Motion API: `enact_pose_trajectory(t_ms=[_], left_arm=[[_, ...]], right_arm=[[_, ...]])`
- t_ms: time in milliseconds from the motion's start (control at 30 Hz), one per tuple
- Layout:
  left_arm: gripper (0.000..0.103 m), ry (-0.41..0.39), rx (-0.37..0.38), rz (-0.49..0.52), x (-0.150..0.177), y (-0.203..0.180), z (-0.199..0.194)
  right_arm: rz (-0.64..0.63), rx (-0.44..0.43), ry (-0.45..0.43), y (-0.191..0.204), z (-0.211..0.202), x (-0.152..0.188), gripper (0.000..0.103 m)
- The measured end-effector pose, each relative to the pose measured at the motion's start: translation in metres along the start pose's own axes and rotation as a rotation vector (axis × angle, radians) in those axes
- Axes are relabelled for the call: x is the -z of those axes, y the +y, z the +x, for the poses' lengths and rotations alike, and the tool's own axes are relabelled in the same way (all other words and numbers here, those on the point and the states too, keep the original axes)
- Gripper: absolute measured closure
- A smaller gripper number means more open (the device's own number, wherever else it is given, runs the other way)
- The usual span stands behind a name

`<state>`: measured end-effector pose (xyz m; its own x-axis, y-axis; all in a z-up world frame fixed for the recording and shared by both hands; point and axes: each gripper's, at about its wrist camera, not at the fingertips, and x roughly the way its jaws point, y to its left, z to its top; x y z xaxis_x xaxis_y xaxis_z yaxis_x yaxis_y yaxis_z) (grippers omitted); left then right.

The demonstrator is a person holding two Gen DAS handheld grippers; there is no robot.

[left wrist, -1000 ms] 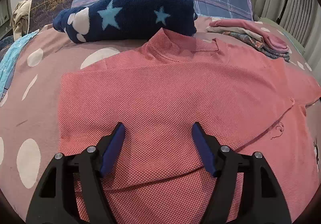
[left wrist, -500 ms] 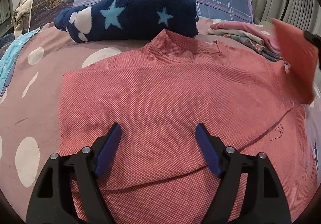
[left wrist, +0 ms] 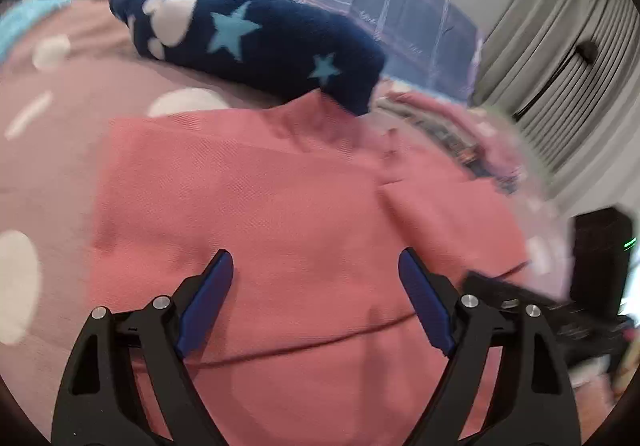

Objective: Fold small clothes

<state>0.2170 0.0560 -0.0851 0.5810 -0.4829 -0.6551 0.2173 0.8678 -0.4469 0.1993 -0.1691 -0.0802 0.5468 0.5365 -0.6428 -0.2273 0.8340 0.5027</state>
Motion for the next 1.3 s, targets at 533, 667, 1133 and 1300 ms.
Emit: enact_pose_trajectory(t_ms=[533,667,1133,1300], left_arm=[[0.018,0.032,0.098,-0.101,-0.009,0.017,-0.007],[0.039,0.101,0.08,-0.017,-0.007,-0.009,0.019],[0.098,-0.185,0.072,0.163,-0.062,-0.069,-0.077],[0.098,-0.161,0.002,0.105,-0.064,-0.029,-0.08]], right_arm=[[-0.181,-0.039,-0.009,0.027,-0.018,0.015,0.058],[-0.13,0.017,-0.04,0.004,-0.047,0.024,0.055],[0.06,0.158,-0.099,-0.058,-0.077,0.041,0.054],[0.033,0.149,-0.104,-0.051,-0.071,0.04,0.056]])
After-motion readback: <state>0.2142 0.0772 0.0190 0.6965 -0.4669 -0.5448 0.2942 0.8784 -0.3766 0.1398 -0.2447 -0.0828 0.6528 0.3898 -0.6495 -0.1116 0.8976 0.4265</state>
